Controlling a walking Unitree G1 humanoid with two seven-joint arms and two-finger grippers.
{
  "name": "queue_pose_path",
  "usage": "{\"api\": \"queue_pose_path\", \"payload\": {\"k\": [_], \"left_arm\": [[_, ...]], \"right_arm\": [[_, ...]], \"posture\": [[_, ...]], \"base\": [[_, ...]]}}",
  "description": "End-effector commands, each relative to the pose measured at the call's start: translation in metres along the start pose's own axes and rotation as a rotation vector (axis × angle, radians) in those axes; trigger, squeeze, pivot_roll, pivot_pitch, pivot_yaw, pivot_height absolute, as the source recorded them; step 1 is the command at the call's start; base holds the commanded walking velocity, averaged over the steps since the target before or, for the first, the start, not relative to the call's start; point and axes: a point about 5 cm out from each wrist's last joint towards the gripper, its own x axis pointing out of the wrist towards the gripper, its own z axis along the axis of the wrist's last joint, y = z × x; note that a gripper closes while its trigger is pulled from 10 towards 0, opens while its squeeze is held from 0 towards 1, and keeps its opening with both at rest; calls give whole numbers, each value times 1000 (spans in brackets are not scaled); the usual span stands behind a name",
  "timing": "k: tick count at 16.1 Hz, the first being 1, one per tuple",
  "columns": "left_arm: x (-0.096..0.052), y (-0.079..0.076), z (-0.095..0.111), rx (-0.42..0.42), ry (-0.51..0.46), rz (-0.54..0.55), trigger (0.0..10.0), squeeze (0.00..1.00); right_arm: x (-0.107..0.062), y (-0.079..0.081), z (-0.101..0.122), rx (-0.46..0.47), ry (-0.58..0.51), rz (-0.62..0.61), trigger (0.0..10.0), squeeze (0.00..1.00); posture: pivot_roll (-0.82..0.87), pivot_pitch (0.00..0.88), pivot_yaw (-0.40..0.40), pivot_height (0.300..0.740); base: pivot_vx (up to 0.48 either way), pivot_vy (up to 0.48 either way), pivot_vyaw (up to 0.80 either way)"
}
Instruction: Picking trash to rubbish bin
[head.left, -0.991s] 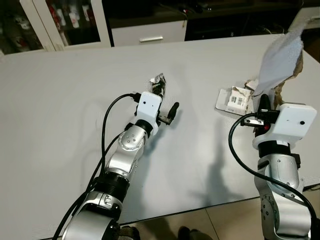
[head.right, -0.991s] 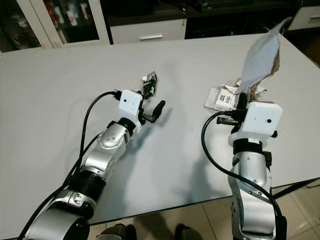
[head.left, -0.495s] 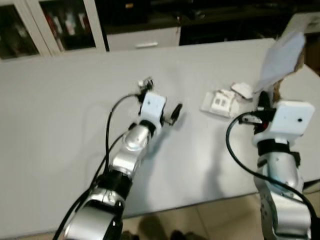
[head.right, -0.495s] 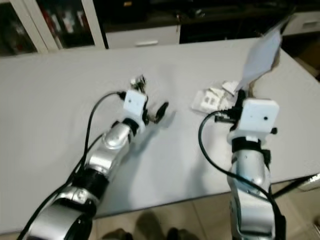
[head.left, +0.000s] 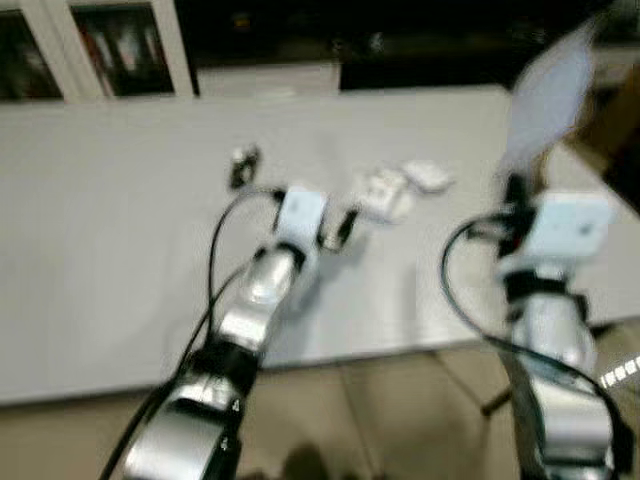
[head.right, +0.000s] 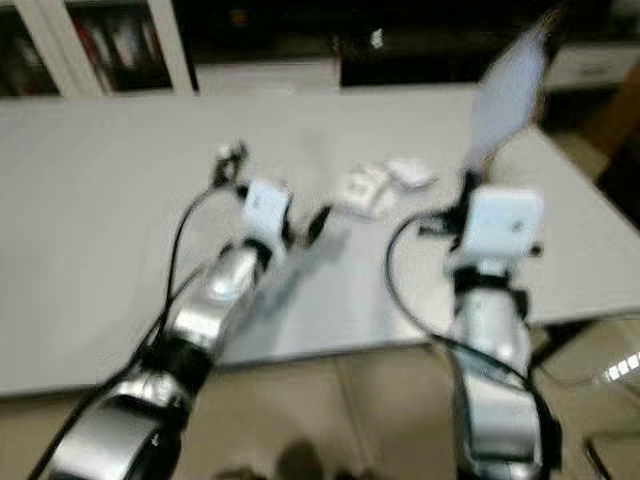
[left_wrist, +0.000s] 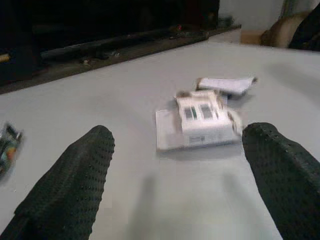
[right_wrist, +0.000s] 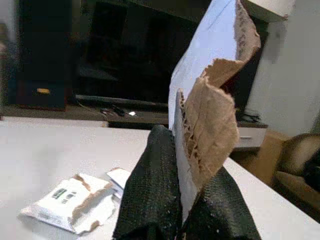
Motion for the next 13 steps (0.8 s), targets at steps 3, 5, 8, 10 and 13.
{"api": "queue_pose_path", "payload": {"k": [3, 5, 8, 10, 13], "left_arm": [[5, -2, 7, -6, -18, 0, 10000, 0], [4, -1, 6, -9, -9, 6, 10000, 0], [4, 0, 4, -7, -1, 11, 10000, 0], [3, 1, 3, -14, 3, 23, 10000, 0], [3, 2, 3, -29, 2, 31, 10000, 0]], "right_arm": [[1, -2, 1, -3, 6, -10, 10000, 0], [0, -2, 1, -3, 6, -12, 10000, 0], [0, -2, 1, -8, 3, -12, 10000, 0], [0, -1, 1, -14, 4, -9, 10000, 0], [0, -1, 0, -18, 7, -8, 10000, 0]], "posture": [[54, 79, 8, 740], [51, 82, 6, 740], [51, 82, 6, 740], [54, 86, 7, 740], [54, 86, 7, 740]], "base": [[0, -469, 0], [0, -469, 0], [0, -463, 0], [0, 0, 0], [0, 0, 173]]}}
